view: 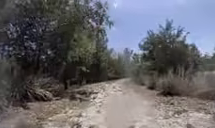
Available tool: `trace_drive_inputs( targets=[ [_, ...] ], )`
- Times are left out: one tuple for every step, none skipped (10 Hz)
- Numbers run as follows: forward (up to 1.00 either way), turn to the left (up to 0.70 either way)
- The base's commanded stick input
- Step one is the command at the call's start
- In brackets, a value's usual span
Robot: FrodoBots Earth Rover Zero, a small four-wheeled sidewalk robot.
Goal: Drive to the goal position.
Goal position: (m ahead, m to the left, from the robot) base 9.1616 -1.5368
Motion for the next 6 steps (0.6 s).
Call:
trace_drive_inputs(
  targets=[
    [0.70, 0.00],
    [0.70, 0.00],
    [0.70, 0.00],
    [0.70, 0.00],
    [0.70, 0.00],
    [0.70, 0.00]
  ],
)
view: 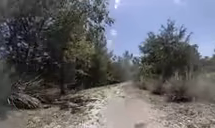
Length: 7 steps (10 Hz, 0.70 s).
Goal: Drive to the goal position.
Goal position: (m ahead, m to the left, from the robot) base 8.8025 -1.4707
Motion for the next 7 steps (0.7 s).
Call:
trace_drive_inputs(
  targets=[
    [0.70, 0.00],
    [0.70, 0.00],
    [0.70, 0.00],
    [0.70, 0.00],
    [0.70, 0.00],
    [0.70, 0.00],
    [0.70, 0.00]
  ],
)
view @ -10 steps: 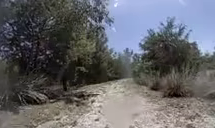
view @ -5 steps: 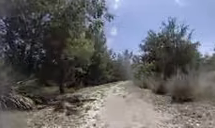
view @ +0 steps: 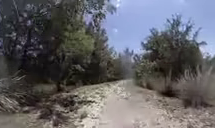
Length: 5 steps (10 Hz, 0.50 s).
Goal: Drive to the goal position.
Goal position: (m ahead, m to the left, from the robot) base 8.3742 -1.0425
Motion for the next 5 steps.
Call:
trace_drive_inputs(
  targets=[
    [0.70, 0.00],
    [0.70, 0.00],
    [0.70, 0.00],
    [0.70, 0.00],
    [0.70, 0.00]
  ],
)
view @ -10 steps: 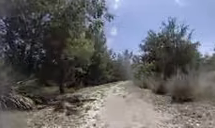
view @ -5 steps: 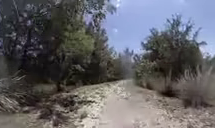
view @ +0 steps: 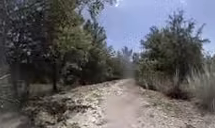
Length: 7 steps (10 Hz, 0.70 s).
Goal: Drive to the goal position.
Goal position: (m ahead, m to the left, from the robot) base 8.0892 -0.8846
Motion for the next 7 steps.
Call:
trace_drive_inputs(
  targets=[
    [0.70, 0.00],
    [0.70, 0.00],
    [0.70, 0.00],
    [0.70, 0.00],
    [0.70, 0.00],
    [0.70, 0.00],
    [0.70, 0.00]
  ],
)
